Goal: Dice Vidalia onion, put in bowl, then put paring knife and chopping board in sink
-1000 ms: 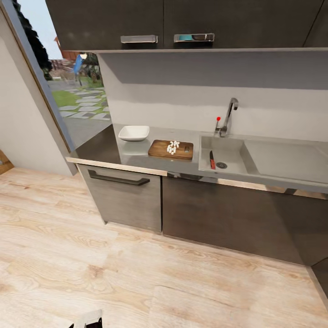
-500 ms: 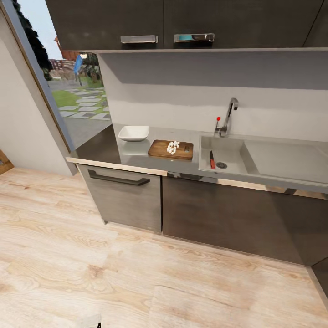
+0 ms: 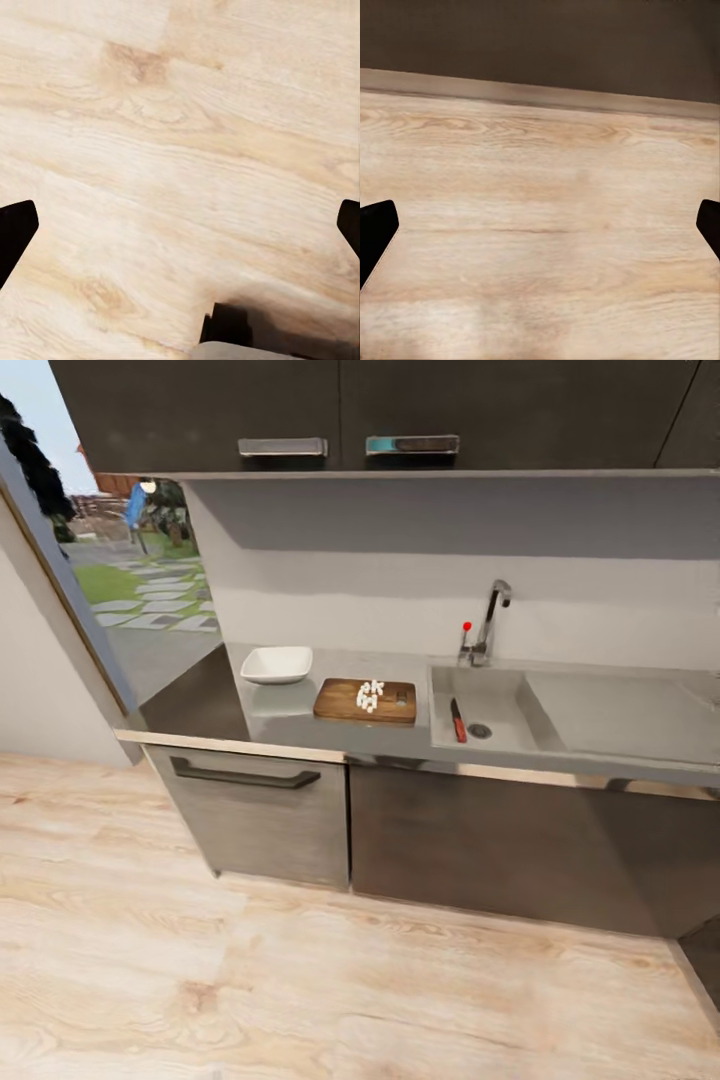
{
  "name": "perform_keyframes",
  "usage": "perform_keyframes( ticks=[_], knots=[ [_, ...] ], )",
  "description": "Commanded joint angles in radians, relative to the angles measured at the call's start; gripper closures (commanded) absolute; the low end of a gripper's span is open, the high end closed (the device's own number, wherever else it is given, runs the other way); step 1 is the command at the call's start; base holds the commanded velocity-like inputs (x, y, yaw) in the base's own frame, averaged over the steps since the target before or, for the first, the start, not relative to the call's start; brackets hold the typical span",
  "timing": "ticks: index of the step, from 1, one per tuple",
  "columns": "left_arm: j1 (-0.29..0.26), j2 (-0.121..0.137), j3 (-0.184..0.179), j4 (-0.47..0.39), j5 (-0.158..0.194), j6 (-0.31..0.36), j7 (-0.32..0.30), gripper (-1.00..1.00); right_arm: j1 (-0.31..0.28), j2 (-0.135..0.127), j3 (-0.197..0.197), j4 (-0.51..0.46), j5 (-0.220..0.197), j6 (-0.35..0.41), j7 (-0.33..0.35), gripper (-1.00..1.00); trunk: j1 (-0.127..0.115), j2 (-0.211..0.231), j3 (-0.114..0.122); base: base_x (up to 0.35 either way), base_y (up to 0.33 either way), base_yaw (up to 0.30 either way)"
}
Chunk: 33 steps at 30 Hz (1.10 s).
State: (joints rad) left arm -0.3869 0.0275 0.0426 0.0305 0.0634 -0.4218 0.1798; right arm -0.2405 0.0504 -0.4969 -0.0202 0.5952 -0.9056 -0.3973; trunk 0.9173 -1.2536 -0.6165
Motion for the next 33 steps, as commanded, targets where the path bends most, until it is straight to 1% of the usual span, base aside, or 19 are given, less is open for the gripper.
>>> perform_keyframes(
  ticks=[1,7,17,21,29,33],
  knots=[
    [-0.001,0.000,0.003,0.003,0.006,-0.007,-0.003,-1.00,-0.001,0.000,-0.005,0.000,0.011,-0.001,-0.008,-1.00,0.000,0.000,0.000,0.169,0.246,-0.231],
    [-0.001,0.000,0.003,0.003,0.005,-0.007,-0.003,-1.00,0.000,0.000,-0.005,0.000,0.011,-0.001,-0.008,-1.00,0.000,0.000,0.005,0.125,0.262,-0.231],
    [-0.001,0.000,0.003,0.003,0.004,-0.006,-0.003,-1.00,-0.001,0.002,-0.005,0.000,0.011,-0.001,-0.008,-1.00,0.000,0.000,0.013,0.013,0.285,-0.220],
    [-0.001,0.000,0.003,0.003,0.004,-0.006,-0.003,-1.00,-0.001,0.002,-0.005,0.000,0.011,-0.001,-0.008,-1.00,0.000,0.000,0.014,0.047,0.283,-0.041],
    [-0.001,0.000,0.003,0.003,0.004,-0.007,-0.003,-1.00,0.000,0.004,-0.004,0.000,0.012,0.000,-0.008,-1.00,0.000,0.000,0.014,0.162,0.258,-0.003],
    [-0.001,0.000,0.003,0.003,0.004,-0.008,-0.003,-1.00,0.000,0.006,-0.003,0.001,0.011,0.001,-0.009,-1.00,0.000,0.000,0.014,0.207,0.112,0.000]
  ],
)
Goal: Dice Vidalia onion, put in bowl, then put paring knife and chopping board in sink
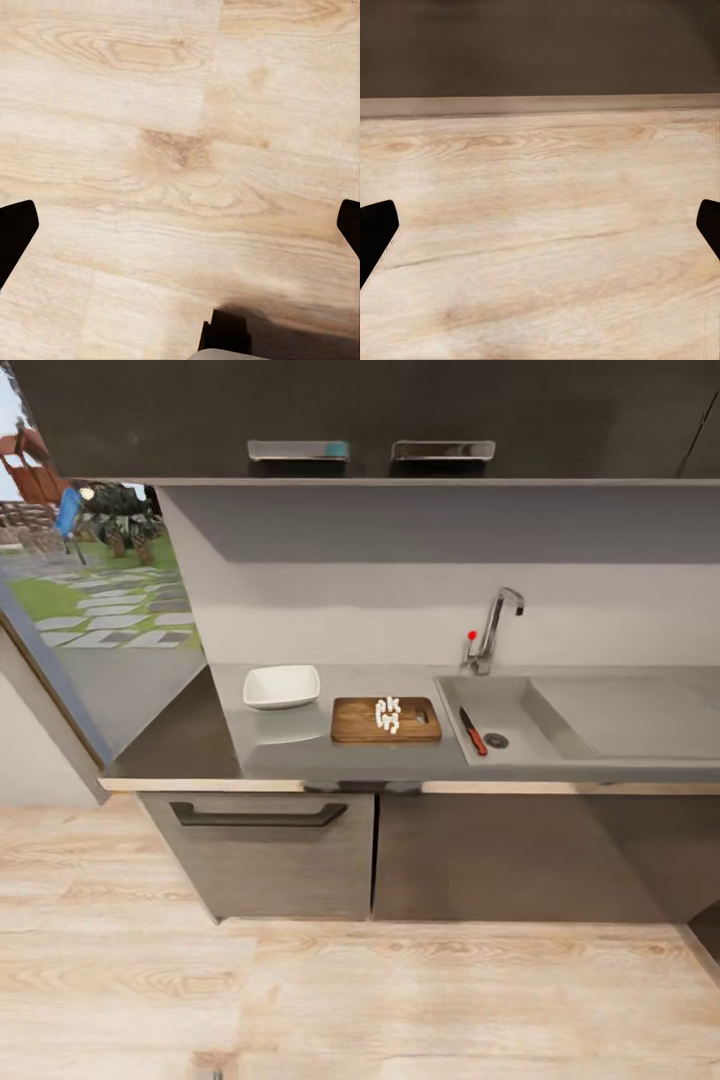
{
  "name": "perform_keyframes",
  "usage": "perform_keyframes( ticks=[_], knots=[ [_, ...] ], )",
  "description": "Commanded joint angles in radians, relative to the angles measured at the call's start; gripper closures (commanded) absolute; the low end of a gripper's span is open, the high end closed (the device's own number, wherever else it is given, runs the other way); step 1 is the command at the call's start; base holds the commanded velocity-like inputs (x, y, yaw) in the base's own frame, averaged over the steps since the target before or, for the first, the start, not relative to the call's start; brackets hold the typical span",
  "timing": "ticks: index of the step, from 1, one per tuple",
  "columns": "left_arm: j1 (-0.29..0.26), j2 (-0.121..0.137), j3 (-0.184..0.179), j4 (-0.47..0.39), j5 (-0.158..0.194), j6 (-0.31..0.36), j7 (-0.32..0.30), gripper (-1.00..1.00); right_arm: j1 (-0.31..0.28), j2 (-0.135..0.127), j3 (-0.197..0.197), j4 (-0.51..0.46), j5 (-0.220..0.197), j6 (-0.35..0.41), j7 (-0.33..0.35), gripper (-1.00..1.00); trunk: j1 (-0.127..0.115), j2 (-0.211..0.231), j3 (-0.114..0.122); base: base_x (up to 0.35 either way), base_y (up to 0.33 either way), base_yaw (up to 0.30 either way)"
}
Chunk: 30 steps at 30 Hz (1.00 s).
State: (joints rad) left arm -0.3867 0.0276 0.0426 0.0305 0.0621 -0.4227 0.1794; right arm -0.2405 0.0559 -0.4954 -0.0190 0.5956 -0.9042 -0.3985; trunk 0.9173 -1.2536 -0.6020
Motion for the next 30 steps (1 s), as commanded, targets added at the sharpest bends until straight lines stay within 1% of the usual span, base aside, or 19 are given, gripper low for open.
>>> perform_keyframes(
  ticks=[1,7,20,30],
  knots=[
    [-0.001,0.000,0.003,0.003,0.005,-0.007,-0.003,-1.00,0.000,0.000,-0.005,0.000,0.011,-0.001,-0.008,-1.00,0.000,0.000,-0.001,0.216,0.031,0.000],
    [-0.001,0.001,0.003,0.003,0.005,-0.007,-0.003,-1.00,-0.001,0.000,-0.005,0.001,0.010,-0.001,-0.008,-1.00,0.000,0.000,-0.001,0.190,-0.036,0.062],
    [-0.001,-0.002,0.003,0.002,0.007,-0.007,-0.003,-1.00,0.000,-0.004,-0.006,0.001,0.010,-0.001,-0.008,-1.00,0.000,0.000,-0.001,0.010,-0.005,0.010],
    [-0.001,-0.002,0.003,0.003,0.007,-0.007,-0.003,-1.00,0.000,-0.002,-0.006,0.001,0.010,-0.001,-0.008,-1.00,0.039,-0.070,-0.032,0.000,0.000,0.000]
  ],
)
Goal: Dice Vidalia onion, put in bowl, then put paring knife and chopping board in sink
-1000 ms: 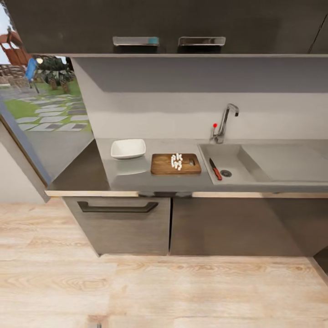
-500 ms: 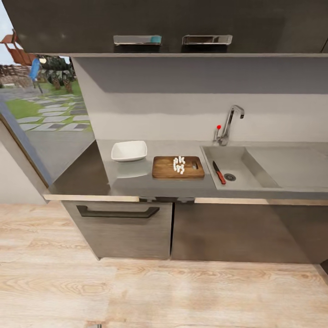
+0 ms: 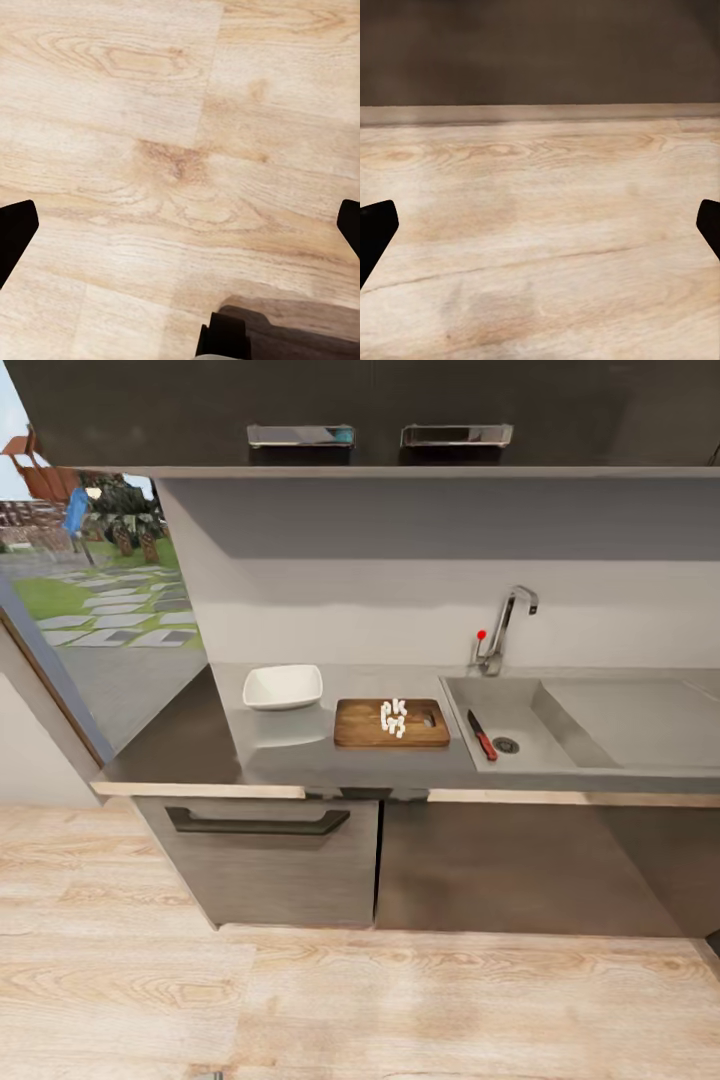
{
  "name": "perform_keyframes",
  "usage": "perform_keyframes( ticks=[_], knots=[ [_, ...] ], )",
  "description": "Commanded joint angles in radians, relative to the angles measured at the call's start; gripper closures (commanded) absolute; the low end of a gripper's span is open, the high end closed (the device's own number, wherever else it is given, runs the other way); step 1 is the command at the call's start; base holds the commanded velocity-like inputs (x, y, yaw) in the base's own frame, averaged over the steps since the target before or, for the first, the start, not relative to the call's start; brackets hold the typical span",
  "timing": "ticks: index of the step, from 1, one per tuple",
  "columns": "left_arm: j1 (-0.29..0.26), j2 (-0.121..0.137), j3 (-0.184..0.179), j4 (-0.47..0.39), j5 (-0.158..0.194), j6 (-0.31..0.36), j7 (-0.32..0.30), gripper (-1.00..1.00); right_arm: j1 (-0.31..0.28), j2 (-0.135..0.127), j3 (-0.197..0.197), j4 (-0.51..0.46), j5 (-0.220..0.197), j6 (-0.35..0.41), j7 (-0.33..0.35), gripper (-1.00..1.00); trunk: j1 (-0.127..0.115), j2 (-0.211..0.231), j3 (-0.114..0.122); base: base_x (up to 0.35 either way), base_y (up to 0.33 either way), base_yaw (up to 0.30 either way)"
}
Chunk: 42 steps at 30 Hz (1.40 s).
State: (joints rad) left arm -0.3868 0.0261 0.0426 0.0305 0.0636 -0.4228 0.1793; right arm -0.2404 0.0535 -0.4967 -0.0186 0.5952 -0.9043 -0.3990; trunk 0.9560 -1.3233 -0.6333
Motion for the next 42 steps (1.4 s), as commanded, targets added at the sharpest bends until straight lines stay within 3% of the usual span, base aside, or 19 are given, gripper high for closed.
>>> perform_keyframes(
  ticks=[1,22,37,41,42],
  knots=[
    [-0.001,0.000,0.003,0.003,0.005,-0.007,-0.003,-1.00,0.000,0.000,-0.005,0.000,0.011,-0.001,-0.007,-1.00,0.004,-0.008,-0.004,0.000,0.000,0.000],
    [-0.001,0.000,0.003,0.003,0.005,-0.007,-0.003,-1.00,-0.001,-0.001,-0.004,0.000,0.011,0.033,-0.005,-1.00,0.084,-0.155,-0.070,0.000,0.000,0.000],
    [-0.001,0.000,0.003,0.003,0.005,-0.007,-0.003,-1.00,-0.001,0.006,-0.004,-0.002,0.016,0.037,-0.008,-1.00,0.084,-0.155,-0.070,0.000,0.000,0.000],
    [-0.001,0.000,0.003,0.003,0.005,-0.007,-0.003,-1.00,-0.002,0.008,-0.007,-0.054,0.018,0.171,-0.011,-1.00,0.084,-0.155,-0.070,0.000,0.000,0.000],
    [-0.001,0.000,0.003,0.003,0.005,-0.007,-0.003,-1.00,-0.003,0.012,-0.008,-0.097,0.017,0.235,-0.010,-1.00,0.084,-0.155,-0.070,0.000,0.000,0.000]
  ],
)
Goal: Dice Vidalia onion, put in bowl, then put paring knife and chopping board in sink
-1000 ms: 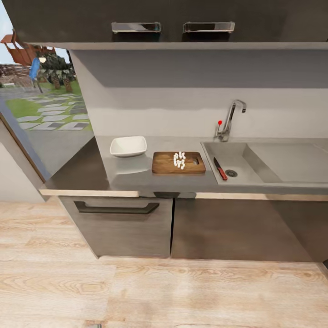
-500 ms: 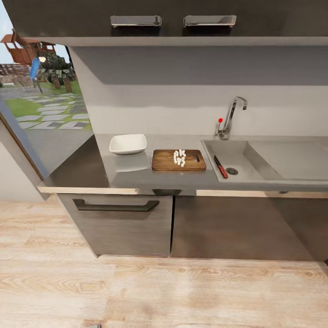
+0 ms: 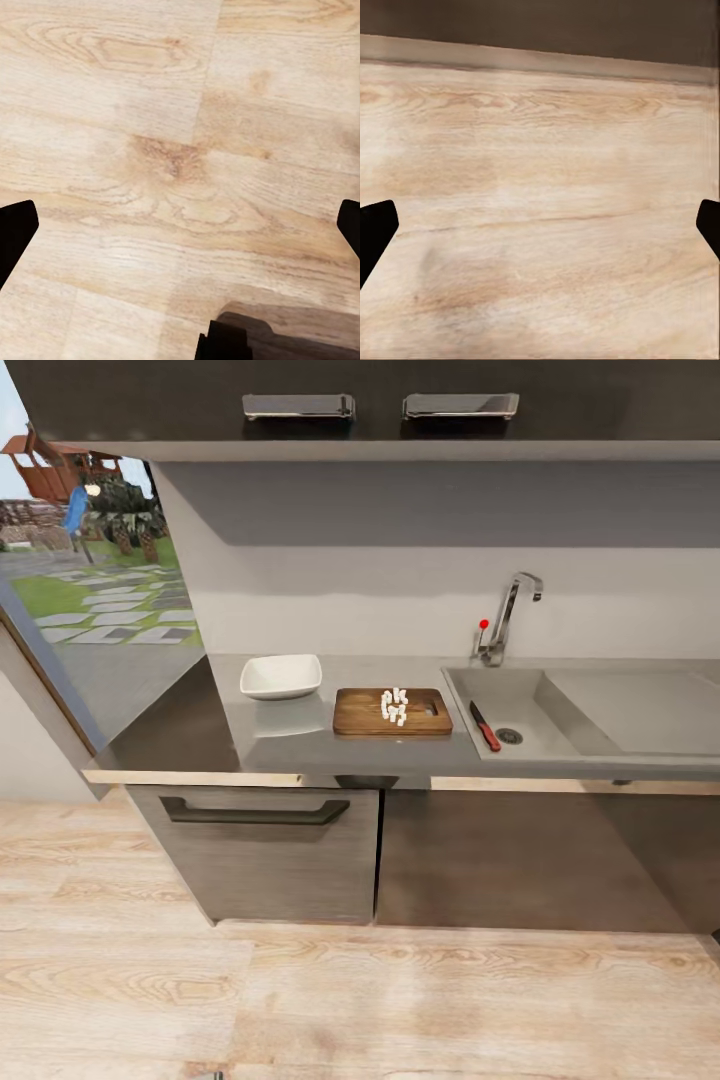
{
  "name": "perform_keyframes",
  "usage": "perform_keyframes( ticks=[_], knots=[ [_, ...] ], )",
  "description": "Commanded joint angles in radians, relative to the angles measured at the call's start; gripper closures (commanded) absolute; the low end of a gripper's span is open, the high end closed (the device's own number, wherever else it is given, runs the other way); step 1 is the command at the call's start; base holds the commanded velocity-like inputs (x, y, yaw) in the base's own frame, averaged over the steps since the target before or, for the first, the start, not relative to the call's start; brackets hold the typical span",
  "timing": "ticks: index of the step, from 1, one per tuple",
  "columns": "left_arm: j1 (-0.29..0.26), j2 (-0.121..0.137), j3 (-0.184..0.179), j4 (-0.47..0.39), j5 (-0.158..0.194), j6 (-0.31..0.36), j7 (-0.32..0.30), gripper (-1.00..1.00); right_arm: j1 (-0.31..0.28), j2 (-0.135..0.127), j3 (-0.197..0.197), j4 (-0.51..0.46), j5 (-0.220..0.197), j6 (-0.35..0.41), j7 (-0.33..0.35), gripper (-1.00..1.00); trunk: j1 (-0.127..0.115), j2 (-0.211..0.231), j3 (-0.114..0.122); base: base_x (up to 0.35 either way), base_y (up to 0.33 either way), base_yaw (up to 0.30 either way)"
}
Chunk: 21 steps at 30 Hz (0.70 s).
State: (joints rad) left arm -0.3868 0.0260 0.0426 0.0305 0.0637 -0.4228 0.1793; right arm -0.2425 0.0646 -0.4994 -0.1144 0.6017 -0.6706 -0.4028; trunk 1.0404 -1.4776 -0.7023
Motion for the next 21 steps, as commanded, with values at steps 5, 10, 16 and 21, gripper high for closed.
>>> perform_keyframes(
  ticks=[5,10,16,21],
  knots=[
    [-0.001,0.000,0.003,0.003,0.005,-0.007,-0.003,-1.00,-0.001,0.104,-0.002,-0.401,0.008,0.358,-0.002,-1.00,0.000,0.000,-0.001,0.000,0.000,0.000],
    [-0.001,0.001,0.003,0.004,0.005,-0.007,-0.003,-1.00,-0.001,0.110,0.068,-0.657,0.005,0.572,0.030,-1.00,0.000,0.000,-0.001,0.000,0.000,0.000],
    [-0.001,0.001,0.003,0.004,0.005,-0.006,-0.003,-1.00,-0.002,0.110,0.263,-1.073,-0.100,0.982,0.100,-1.00,0.000,0.000,-0.001,0.000,0.000,0.000],
    [-0.001,0.002,0.003,0.005,0.005,-0.006,-0.003,-1.00,-0.020,0.110,0.368,-1.302,-0.192,1.225,0.113,-1.00,0.000,0.000,-0.001,0.000,0.000,0.000]
  ],
)
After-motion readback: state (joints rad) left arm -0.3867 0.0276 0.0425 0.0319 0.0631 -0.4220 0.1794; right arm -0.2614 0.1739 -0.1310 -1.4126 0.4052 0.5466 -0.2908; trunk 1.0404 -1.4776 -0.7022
